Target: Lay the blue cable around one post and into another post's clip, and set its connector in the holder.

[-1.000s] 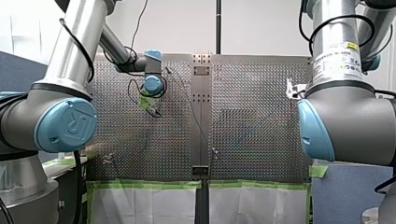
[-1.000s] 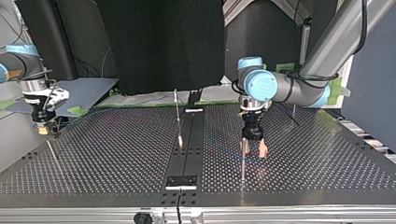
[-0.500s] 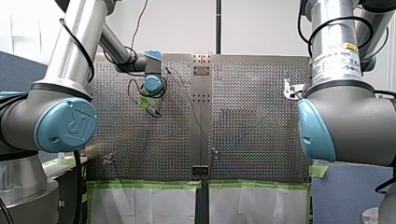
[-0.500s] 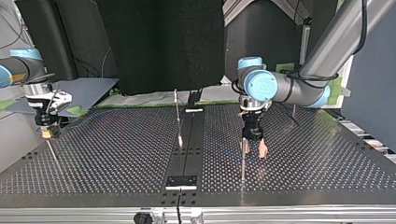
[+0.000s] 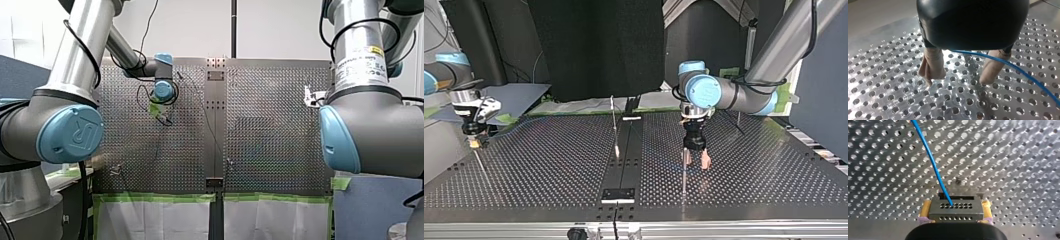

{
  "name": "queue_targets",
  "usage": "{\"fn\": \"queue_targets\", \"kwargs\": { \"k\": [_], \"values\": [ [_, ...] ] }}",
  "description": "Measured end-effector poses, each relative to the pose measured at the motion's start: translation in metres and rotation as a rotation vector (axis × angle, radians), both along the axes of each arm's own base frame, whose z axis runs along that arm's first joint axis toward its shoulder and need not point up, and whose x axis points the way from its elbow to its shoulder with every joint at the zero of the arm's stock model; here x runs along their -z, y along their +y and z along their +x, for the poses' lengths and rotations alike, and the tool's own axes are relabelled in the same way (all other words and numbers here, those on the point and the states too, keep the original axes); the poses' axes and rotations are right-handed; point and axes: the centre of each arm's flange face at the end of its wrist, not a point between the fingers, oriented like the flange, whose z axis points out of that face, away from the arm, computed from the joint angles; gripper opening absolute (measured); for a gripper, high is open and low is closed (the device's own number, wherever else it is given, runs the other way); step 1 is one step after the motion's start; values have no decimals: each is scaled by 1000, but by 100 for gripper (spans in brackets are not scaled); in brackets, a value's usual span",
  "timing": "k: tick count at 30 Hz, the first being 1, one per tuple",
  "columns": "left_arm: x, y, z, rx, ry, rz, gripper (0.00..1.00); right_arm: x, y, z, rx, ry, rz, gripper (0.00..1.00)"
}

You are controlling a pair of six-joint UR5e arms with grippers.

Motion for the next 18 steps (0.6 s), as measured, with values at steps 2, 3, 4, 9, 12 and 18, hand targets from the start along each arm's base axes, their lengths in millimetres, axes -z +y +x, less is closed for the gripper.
{"fn": "queue_targets", "kwargs": {
  "k": [2,3,4,9,12,18],
  "values": [
    [0,0,0,0,0,0,100,-1,-1,0,0,1,-1,1],
    [0,0,0,0,0,0,100,-2,-1,0,0,1,-3,1],
    [0,0,0,0,0,0,100,-3,-1,0,-1,1,-3,1],
    [0,0,0,0,1,0,100,-3,-2,0,0,0,-3,1],
    [0,0,0,0,1,0,100,-3,-2,0,0,1,-1,1],
    [0,0,0,1,1,0,100,-1,-2,1,-1,3,4,1]
  ]
}}
